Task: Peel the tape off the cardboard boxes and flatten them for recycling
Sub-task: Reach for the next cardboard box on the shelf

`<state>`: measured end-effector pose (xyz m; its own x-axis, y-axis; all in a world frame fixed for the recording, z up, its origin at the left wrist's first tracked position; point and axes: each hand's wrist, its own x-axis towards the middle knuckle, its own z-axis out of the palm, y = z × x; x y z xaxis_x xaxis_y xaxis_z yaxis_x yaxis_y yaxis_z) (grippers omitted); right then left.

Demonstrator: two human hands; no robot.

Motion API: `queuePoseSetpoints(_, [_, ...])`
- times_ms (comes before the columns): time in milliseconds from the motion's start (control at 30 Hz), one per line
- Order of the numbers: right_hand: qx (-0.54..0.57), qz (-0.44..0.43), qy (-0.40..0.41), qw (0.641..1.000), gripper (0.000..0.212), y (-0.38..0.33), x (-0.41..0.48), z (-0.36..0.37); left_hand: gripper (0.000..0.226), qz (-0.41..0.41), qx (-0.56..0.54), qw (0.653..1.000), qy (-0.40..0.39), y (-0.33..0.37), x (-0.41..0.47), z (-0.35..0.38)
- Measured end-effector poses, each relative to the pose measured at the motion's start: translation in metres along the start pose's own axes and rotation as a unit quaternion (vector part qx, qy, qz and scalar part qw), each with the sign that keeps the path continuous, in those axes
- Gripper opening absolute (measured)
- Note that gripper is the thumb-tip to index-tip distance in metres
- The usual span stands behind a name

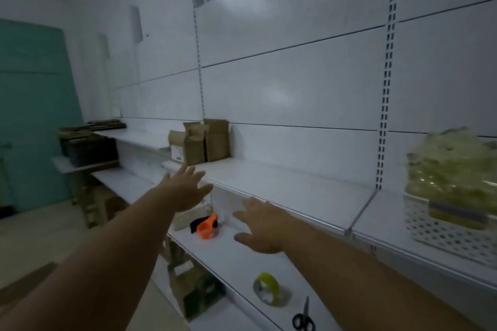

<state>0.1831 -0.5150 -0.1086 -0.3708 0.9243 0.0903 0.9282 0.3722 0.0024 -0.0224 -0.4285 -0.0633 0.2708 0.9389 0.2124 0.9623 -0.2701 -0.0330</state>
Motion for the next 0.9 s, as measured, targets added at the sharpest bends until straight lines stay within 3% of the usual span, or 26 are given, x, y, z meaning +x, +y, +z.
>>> queuePoseSetpoints(300, [0.007,-0.079,0.025,0.997,0.063,0.009,0.153,0.031,0.064,-0.048,0.046,0.998,-0.018,-0.086,0.063,0.044])
queuePoseSetpoints(567, [0.022,-0.14,0.049,0.989,0.056,0.046,0.275,0.038,0.061,-0.1,0.006,0.995,-0.014,-0.109,0.152,0.042])
queuePoseSetpoints(667, [0.013,-0.157,0.035,0.987,0.056,0.056,0.293,0.055,0.061,-0.093,0.046,0.993,-0.051,-0.113,0.168,0.057])
queuePoseSetpoints(900, [0.005,-0.12,0.015,0.993,0.061,0.088,0.334,0.065,0.064,-0.081,0.013,0.996,-0.038,-0.127,0.223,0.08])
